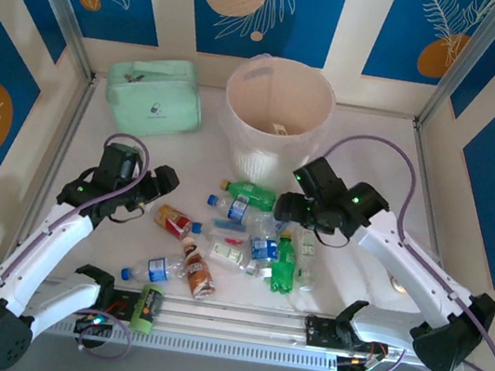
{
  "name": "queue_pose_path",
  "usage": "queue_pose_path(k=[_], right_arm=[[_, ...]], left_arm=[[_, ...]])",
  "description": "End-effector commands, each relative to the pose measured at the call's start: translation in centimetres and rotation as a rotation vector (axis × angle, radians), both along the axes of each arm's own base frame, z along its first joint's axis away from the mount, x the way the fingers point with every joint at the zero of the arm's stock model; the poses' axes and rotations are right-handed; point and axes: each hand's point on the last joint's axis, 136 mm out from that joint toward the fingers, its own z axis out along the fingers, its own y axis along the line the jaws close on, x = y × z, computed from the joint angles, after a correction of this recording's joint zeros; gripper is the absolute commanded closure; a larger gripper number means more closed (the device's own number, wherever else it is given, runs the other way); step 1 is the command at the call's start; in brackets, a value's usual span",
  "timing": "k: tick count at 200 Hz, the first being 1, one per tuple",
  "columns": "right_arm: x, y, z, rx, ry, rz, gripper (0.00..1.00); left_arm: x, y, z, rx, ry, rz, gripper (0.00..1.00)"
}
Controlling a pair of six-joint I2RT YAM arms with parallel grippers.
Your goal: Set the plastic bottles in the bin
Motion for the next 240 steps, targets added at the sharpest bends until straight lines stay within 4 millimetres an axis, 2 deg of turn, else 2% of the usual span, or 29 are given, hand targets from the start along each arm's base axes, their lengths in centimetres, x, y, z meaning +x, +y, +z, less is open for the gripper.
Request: queue_pose_path(k=[1, 18, 36, 88, 161, 240], right_arm=[[-1.1, -2.9, -1.9, 0.007, 0.075, -0.152, 0.16], [-1.1, -3.7, -4.0, 0.039, 0.142, -0.195, 0.14], [-0.8, -3.7, -5.9, 0.079, 0.197, -0.208, 0.13], [-0.3, -4.2, -9.4, 0.023, 0.295, -0.228, 0.11], [0.5, -4.3, -12.1, -0.031, 0.374, -0.237, 0.11], [1.1, -5.3, -14.2, -0.056, 0.424, -0.286, 0.13]], left_arm=[[0.7, -0.8, 2.0, -0.033, -0.058, -0.028, 0.12], [0.9, -1.2, 2.4, -0.055, -0.070, -0.038, 0.12], [1.1, -1.5, 2.8, -0.074, -0.083, -0.046, 0.12], [1.2, -1.9, 3.6, -0.088, -0.106, -0.066, 0.13], [1.2, -2.3, 3.9, -0.101, -0.120, -0.086, 0.14], [1.3, -2.7, 4.5, -0.125, -0.135, -0.103, 0.14]])
